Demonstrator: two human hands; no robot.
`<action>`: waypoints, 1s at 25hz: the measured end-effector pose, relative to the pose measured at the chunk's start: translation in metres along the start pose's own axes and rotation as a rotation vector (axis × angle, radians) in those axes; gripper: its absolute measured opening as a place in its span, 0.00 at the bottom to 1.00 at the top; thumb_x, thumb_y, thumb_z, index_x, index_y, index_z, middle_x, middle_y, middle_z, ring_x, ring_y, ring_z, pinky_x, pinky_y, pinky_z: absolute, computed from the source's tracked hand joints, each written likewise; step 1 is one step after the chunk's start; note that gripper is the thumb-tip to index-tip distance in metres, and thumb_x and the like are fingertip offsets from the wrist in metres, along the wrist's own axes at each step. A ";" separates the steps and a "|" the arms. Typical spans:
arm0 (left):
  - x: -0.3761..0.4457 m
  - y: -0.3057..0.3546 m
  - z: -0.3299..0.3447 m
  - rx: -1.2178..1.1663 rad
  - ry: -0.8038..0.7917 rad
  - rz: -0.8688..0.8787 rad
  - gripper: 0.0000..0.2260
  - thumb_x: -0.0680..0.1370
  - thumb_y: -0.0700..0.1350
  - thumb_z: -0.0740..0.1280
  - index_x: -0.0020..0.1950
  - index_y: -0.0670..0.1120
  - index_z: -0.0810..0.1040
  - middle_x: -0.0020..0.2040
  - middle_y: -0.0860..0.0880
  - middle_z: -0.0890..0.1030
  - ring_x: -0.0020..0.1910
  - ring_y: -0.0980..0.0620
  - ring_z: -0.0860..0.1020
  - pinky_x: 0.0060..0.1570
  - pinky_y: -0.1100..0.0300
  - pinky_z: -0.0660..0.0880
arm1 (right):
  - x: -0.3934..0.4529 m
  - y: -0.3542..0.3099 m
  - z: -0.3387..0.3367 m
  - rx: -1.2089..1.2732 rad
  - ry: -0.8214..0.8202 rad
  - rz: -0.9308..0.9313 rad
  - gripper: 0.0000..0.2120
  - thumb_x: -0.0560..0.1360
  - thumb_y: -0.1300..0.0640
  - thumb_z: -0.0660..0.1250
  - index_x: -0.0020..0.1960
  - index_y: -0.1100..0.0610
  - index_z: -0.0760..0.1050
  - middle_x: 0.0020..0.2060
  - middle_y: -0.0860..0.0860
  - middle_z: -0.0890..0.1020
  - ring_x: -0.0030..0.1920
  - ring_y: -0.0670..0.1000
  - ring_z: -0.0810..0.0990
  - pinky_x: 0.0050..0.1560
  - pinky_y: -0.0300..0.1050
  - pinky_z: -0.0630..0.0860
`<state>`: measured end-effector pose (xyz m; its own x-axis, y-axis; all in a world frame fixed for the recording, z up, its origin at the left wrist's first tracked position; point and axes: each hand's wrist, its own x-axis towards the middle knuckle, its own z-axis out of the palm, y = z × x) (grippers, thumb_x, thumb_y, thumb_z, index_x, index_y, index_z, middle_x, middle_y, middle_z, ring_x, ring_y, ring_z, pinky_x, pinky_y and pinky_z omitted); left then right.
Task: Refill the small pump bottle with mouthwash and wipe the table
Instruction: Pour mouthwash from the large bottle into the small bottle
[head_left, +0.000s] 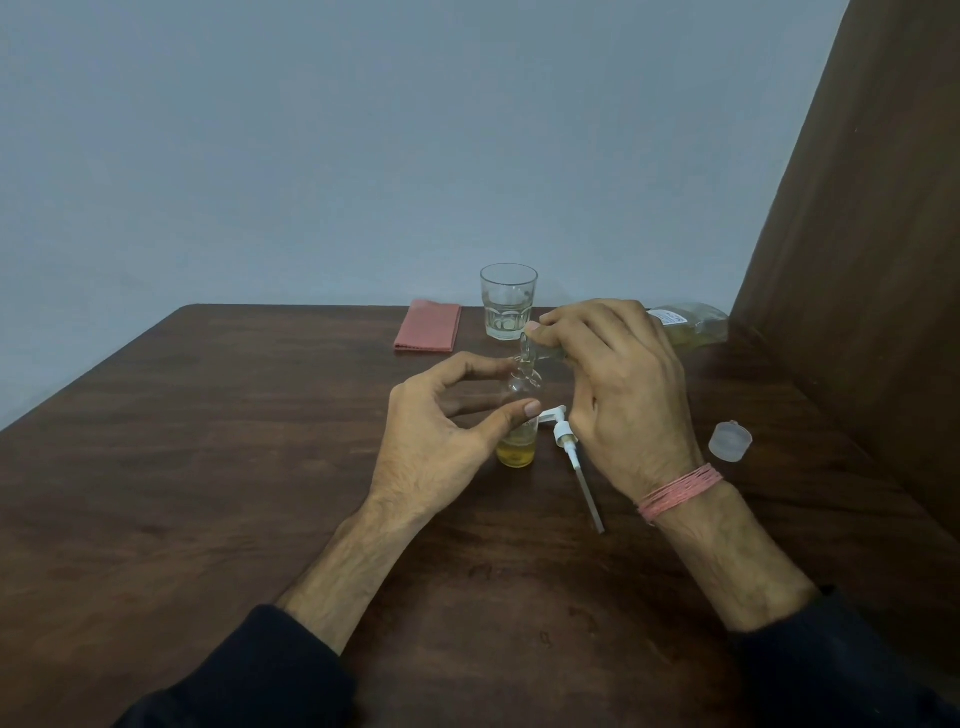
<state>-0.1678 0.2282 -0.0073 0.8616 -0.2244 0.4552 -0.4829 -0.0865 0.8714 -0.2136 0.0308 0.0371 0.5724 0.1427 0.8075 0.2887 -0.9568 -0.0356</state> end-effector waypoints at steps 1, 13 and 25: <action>0.000 0.000 0.000 0.002 0.001 0.004 0.18 0.75 0.49 0.88 0.63 0.55 0.90 0.59 0.57 0.93 0.56 0.58 0.93 0.59 0.52 0.90 | 0.000 0.000 0.000 -0.001 -0.002 0.001 0.28 0.70 0.76 0.72 0.64 0.53 0.83 0.60 0.49 0.84 0.63 0.57 0.79 0.63 0.51 0.74; 0.000 -0.001 0.002 -0.016 -0.009 0.012 0.19 0.76 0.46 0.88 0.65 0.52 0.89 0.59 0.55 0.93 0.55 0.57 0.93 0.57 0.54 0.90 | -0.001 0.002 0.001 -0.004 -0.006 0.001 0.28 0.71 0.75 0.72 0.65 0.53 0.82 0.61 0.49 0.84 0.64 0.56 0.79 0.64 0.51 0.73; -0.001 0.000 0.001 -0.015 -0.004 0.032 0.18 0.76 0.48 0.88 0.63 0.56 0.90 0.60 0.59 0.92 0.54 0.59 0.93 0.54 0.60 0.89 | -0.002 0.001 -0.001 0.007 -0.007 -0.005 0.26 0.72 0.75 0.71 0.64 0.55 0.83 0.60 0.49 0.85 0.63 0.58 0.79 0.63 0.55 0.76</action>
<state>-0.1690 0.2275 -0.0078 0.8453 -0.2302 0.4822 -0.5076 -0.0644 0.8592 -0.2153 0.0294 0.0364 0.5764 0.1491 0.8034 0.2969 -0.9542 -0.0359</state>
